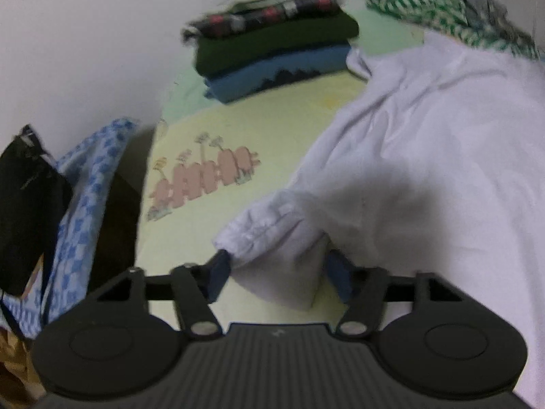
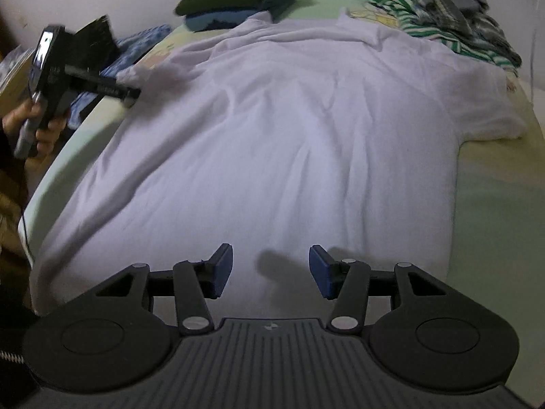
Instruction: Fold clothes
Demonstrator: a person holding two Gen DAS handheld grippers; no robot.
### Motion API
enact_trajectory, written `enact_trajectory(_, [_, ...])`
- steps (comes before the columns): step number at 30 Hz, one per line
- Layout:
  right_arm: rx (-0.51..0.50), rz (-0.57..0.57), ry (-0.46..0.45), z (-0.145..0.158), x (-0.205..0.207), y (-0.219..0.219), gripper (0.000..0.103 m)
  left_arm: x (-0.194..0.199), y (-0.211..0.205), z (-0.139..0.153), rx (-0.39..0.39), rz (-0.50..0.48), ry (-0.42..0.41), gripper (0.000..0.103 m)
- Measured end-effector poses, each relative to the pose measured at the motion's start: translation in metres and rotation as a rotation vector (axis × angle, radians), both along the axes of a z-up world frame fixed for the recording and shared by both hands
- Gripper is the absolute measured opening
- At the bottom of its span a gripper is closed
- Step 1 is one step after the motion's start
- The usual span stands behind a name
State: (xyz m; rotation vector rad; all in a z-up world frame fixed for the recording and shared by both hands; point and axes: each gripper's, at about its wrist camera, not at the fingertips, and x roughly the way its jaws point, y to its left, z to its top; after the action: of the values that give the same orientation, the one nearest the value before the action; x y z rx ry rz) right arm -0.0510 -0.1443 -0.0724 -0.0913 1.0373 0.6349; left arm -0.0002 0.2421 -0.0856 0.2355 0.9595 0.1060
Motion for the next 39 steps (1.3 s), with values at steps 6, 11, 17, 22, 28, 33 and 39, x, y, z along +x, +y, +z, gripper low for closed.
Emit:
enact_trajectory(6, [0.036,-0.095,0.028,-0.003,0.022,0.010,0.053,0.012,0.014,0.009,0.101,-0.039,-0.056,0.024])
enact_trajectory(11, [0.036,-0.123,0.023,-0.005,0.034,0.026,0.053,0.033,0.034,0.028,0.320,0.049,-0.174,0.018])
enact_trajectory(17, [0.044,-0.104,-0.009,-0.002,0.046,0.047,0.053,0.048,0.073,0.016,0.355,0.094,-0.100,0.024])
enact_trajectory(22, [0.031,-0.084,-0.044,0.004,0.054,0.054,0.053,0.036,0.097,0.011,0.333,0.150,-0.050,0.025])
enact_trajectory(28, [0.059,-0.147,-0.006,0.000,0.068,0.048,0.053,0.020,0.055,0.058,0.138,0.025,-0.181,0.031])
enact_trajectory(33, [0.036,-0.203,-0.005,-0.004,0.079,0.058,0.053,0.057,-0.023,0.038,0.061,-0.131,-0.184,0.045])
enact_trajectory(39, [-0.030,-0.210,-0.102,0.000,0.103,0.060,0.053,0.114,-0.063,-0.001,0.007,-0.128,-0.112,0.032])
